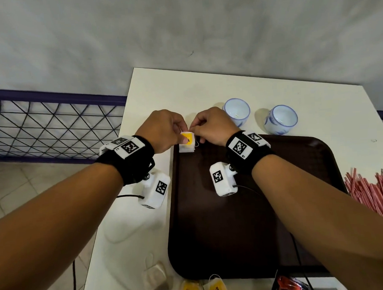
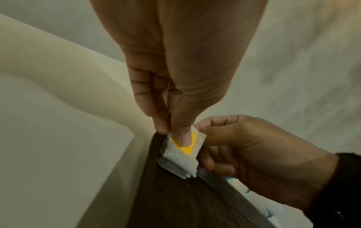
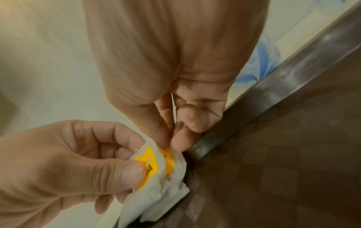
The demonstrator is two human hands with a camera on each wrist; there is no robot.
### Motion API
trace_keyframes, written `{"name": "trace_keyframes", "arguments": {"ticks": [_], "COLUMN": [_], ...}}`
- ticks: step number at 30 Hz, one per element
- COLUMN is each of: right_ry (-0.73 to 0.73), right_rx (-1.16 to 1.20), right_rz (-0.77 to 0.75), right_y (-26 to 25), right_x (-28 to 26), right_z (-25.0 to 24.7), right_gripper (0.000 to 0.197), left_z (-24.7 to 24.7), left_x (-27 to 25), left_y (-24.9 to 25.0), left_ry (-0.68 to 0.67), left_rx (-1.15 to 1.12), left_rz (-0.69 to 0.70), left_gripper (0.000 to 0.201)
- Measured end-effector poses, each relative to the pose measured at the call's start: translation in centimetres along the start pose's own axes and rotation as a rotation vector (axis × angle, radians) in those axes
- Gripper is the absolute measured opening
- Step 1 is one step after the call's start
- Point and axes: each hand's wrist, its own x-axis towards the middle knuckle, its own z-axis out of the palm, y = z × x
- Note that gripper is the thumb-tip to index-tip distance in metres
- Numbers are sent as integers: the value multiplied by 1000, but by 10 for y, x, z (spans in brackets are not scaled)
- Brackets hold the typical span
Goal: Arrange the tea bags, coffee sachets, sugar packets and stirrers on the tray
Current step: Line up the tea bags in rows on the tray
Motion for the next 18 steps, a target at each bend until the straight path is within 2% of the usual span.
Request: {"name": "trace_keyframes", "arguments": {"ticks": [8,13,15,18], "right_ry": [2,-13,-9,-9], "right_rx": [-29,-13,-23,-35], "right_rz": [11,-14,-18,-20], "right_y": [-4,-3,-2,-2], "right_x": [0,0,1,0], "right_z": [1,0,0,1], "right_gripper": [11,9,8,8], "left_z": [3,-2,0,4], "left_x": [-3,-7,-6,-1], "left_y": [4,7,6,3], "left_ry": [-64,-236,-219,-120], "left_rx": [-59,-87,-71,-16], "left_rz": [24,6,-5,-2], "left_gripper": [11,10,11,13]}}
